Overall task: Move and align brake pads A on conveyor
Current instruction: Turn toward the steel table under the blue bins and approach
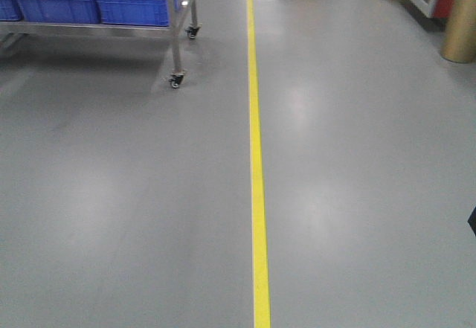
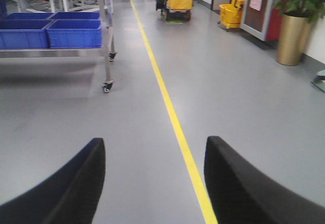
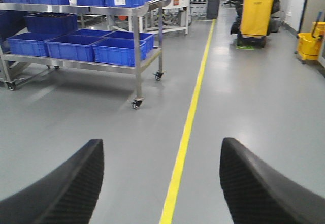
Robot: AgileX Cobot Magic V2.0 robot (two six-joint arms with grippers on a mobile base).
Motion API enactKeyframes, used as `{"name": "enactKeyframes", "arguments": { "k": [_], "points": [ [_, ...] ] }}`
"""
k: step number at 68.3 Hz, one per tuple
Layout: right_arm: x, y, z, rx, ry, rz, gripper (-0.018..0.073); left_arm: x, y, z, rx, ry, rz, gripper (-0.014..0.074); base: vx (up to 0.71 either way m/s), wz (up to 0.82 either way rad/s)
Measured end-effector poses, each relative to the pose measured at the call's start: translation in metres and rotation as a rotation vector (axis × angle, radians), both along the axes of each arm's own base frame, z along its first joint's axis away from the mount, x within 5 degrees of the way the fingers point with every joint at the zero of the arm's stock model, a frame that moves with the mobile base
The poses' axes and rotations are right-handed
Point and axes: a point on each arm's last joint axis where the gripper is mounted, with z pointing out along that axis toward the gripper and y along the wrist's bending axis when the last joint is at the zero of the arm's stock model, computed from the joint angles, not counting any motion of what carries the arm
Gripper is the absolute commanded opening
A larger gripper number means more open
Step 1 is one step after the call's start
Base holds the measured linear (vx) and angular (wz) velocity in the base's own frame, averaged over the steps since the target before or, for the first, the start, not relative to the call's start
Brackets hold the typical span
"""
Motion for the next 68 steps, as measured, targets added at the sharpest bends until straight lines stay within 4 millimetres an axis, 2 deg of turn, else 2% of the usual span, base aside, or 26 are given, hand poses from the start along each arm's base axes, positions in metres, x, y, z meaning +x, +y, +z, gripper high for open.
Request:
{"name": "enactKeyframes", "arguments": {
  "k": [26,68],
  "points": [
    [0.0,0.0,0.0,0.0,0.0,0.0,0.0471,0.0,0.0,0.0,0.0,0.0,0.0,0.0407,0.44,0.51],
    [0.0,0.0,-0.0002,0.0,0.002,0.0,0.0471,0.0,0.0,0.0,0.0,0.0,0.0,0.0407,0.26,0.98]
  ]
}}
